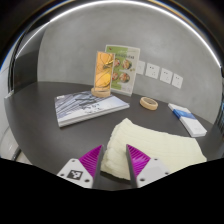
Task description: Fold towel
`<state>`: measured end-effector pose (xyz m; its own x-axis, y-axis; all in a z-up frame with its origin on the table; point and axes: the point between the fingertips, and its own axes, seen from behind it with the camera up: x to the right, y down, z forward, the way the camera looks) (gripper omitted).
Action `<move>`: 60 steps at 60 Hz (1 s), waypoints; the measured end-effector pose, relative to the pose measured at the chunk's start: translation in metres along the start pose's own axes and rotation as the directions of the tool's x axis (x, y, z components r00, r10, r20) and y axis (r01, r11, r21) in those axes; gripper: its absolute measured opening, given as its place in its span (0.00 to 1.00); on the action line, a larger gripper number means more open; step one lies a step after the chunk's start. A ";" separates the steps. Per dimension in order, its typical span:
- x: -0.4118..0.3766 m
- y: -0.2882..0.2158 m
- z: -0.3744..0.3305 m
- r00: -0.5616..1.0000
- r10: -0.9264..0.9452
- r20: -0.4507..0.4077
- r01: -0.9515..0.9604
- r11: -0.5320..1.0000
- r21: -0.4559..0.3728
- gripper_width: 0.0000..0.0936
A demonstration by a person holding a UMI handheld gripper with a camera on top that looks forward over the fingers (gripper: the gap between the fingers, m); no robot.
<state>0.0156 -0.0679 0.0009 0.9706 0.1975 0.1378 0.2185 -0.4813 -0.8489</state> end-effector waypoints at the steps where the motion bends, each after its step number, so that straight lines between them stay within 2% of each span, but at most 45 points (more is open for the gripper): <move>1: 0.001 -0.001 0.001 1.000 0.009 0.000 -0.009 1.000 0.000 0.51; 5: 0.012 -0.001 0.005 0.998 0.042 -0.042 -0.042 0.999 0.002 0.20; 7: 0.019 -0.002 0.007 0.997 0.048 -0.060 -0.047 0.999 0.016 0.08; 20: 0.031 -0.006 -0.001 0.993 0.114 -0.015 -0.113 0.993 0.032 0.01; 24: 0.036 -0.035 -0.014 0.989 0.146 0.001 -0.145 0.985 0.092 0.01; 32: 0.130 -0.090 -0.060 0.974 0.215 -0.076 -0.194 0.957 0.215 0.01; 38: 0.218 -0.089 -0.077 0.946 0.275 -0.169 -0.228 0.941 0.251 0.01; 43: 0.276 -0.060 -0.078 0.923 0.290 -0.252 -0.233 0.944 0.232 0.02; 48: 0.321 -0.015 -0.068 0.901 0.305 -0.308 -0.264 0.950 0.167 0.02; 51: 0.341 0.017 -0.059 0.890 0.324 -0.320 -0.301 0.946 0.120 0.02; 55: 0.328 0.044 -0.042 0.886 0.350 -0.304 -0.351 0.935 0.055 0.03; 60: 0.330 0.051 -0.046 0.878 0.369 -0.305 -0.364 0.928 0.077 0.04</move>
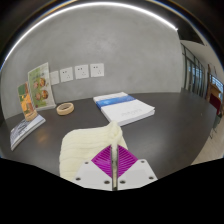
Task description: Fold towel
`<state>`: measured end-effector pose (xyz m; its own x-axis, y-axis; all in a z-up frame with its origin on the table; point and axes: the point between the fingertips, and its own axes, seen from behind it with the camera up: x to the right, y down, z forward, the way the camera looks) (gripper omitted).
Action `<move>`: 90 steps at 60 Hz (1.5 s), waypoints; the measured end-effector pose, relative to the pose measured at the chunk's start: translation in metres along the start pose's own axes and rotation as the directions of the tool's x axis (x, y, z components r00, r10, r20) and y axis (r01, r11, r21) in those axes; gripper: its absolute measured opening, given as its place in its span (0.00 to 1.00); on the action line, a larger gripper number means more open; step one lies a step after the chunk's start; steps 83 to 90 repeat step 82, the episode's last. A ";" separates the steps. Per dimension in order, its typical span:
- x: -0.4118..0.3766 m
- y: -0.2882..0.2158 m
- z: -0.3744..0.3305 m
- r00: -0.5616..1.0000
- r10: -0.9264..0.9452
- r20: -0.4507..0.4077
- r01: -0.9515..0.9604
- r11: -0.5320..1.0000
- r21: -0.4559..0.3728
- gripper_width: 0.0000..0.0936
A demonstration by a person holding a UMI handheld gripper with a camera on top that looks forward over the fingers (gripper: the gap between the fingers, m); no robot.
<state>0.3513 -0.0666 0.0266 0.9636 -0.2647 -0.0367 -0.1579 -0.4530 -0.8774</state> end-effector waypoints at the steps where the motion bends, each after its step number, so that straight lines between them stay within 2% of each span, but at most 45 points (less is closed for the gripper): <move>1: 0.000 0.000 -0.001 1.000 0.000 -0.002 0.000 1.000 0.006 0.05; 3: 0.003 -0.002 0.000 1.000 0.001 0.000 -0.001 1.000 0.006 0.10; 4: 0.003 -0.001 -0.002 1.000 0.001 -0.003 -0.001 1.000 0.003 0.19; 5: 0.003 0.000 -0.004 1.000 0.001 -0.009 -0.001 1.000 -0.002 0.19; 6: 0.003 0.002 -0.007 1.000 0.003 -0.015 -0.003 1.000 -0.010 0.23; 7: 0.003 0.004 -0.010 1.000 0.006 -0.023 -0.006 1.000 -0.019 0.35; 10: 0.005 0.007 -0.020 0.999 0.007 -0.050 -0.009 0.999 -0.039 0.48; 16: 0.000 0.009 -0.043 0.998 -0.037 -0.050 0.035 0.999 -0.040 0.90; 33: -0.063 0.019 -0.172 0.992 -0.111 -0.063 0.113 0.993 0.028 0.90; 48: -0.190 0.066 -0.303 0.979 -0.184 0.089 0.177 0.981 0.082 0.89; 59: -0.231 0.078 -0.370 0.968 -0.213 0.134 0.197 0.973 0.121 0.89; 74: -0.202 0.084 -0.381 0.950 -0.292 0.111 0.273 0.948 0.164 0.89; 82: -0.176 0.087 -0.373 0.952 -0.229 0.201 0.201 0.968 0.152 0.89; 90: -0.176 0.087 -0.373 0.952 -0.229 0.201 0.201 0.968 0.152 0.89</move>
